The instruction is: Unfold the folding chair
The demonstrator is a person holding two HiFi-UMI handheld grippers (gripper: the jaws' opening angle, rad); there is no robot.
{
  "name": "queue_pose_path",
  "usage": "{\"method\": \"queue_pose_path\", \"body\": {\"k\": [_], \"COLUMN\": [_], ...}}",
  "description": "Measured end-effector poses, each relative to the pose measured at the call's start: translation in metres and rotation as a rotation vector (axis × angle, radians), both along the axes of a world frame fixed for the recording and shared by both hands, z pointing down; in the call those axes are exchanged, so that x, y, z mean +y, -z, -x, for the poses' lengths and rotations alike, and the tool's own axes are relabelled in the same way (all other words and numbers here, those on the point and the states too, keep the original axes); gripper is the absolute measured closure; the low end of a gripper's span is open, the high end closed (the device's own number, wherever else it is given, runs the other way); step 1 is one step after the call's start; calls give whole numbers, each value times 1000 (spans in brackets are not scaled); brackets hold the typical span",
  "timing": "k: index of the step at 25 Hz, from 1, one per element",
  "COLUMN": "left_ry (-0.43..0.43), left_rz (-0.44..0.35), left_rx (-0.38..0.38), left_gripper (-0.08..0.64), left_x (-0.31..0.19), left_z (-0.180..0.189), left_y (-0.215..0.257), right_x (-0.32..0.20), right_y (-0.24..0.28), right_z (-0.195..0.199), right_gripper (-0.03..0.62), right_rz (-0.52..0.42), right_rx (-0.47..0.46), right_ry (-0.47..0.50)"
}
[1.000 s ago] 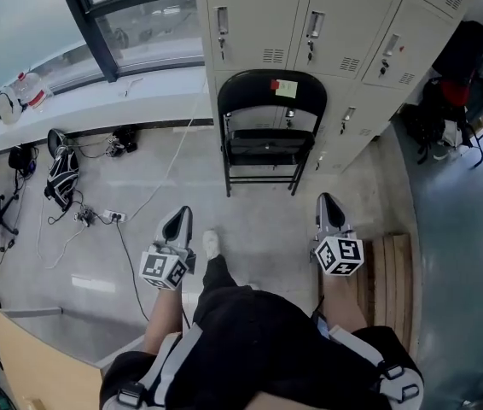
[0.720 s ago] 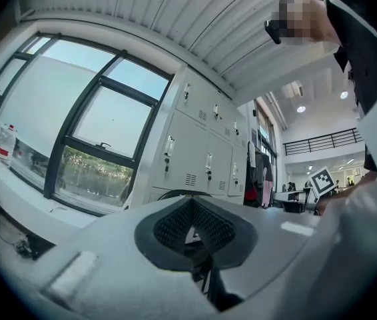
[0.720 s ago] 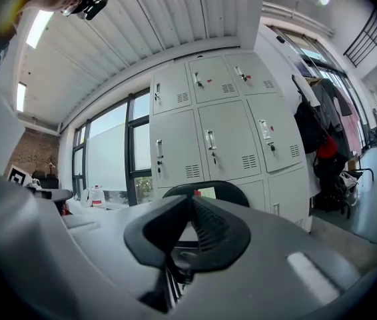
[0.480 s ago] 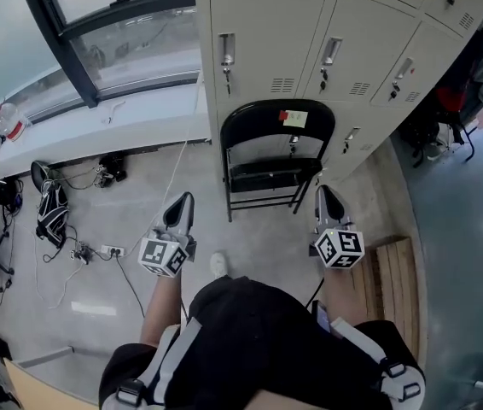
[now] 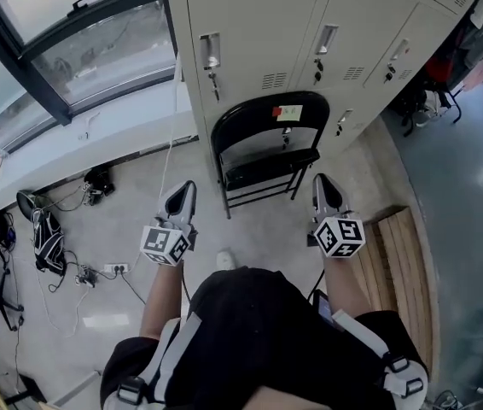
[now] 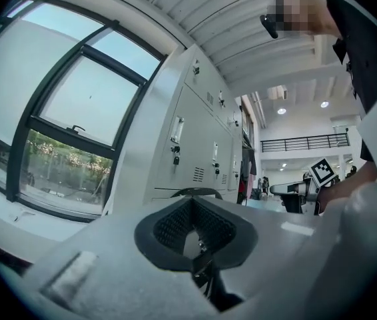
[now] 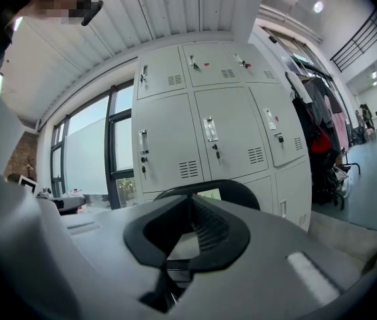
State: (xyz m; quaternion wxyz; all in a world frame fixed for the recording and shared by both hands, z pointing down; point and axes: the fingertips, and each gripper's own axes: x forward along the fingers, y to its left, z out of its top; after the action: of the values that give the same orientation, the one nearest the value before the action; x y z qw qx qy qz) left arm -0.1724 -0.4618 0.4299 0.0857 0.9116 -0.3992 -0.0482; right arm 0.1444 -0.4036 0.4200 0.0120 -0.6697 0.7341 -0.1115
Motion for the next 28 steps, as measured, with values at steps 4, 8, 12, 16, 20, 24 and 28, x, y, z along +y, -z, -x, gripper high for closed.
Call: {"method": "queue_pose_path", "body": {"k": [4, 8, 12, 16, 20, 24, 28], "left_ry": [-89, -128, -145, -159, -154, -119, -110], "left_rz": [9, 18, 56, 80, 99, 128, 137], "left_rx": [-33, -60, -87, -88, -93, -89, -116], "left_gripper": [558, 558, 558, 558, 558, 558, 558], "left_x": [-25, -43, -66, -86, -96, -99, -105], "left_z": [-19, -33, -44, -61, -67, -64, -67], "left_y": [-8, -15, -27, -34, -42, -53, -64], "right_x": [-11, -15, -24, -39, -59, -72, -83], "right_y": [-12, -27, -43, -67, -93, -127, -169], "right_z": [3, 1, -9, -16, -7, 10, 22], "right_gripper": [574, 573, 572, 571, 566, 541, 511], "right_rz": [15, 48, 91, 151, 213, 324, 441], "right_rx": [-21, -35, -66, -80, -121, -212, -327], "right_ry": [-39, -69, -105, -104, -88, -80, -123]}}
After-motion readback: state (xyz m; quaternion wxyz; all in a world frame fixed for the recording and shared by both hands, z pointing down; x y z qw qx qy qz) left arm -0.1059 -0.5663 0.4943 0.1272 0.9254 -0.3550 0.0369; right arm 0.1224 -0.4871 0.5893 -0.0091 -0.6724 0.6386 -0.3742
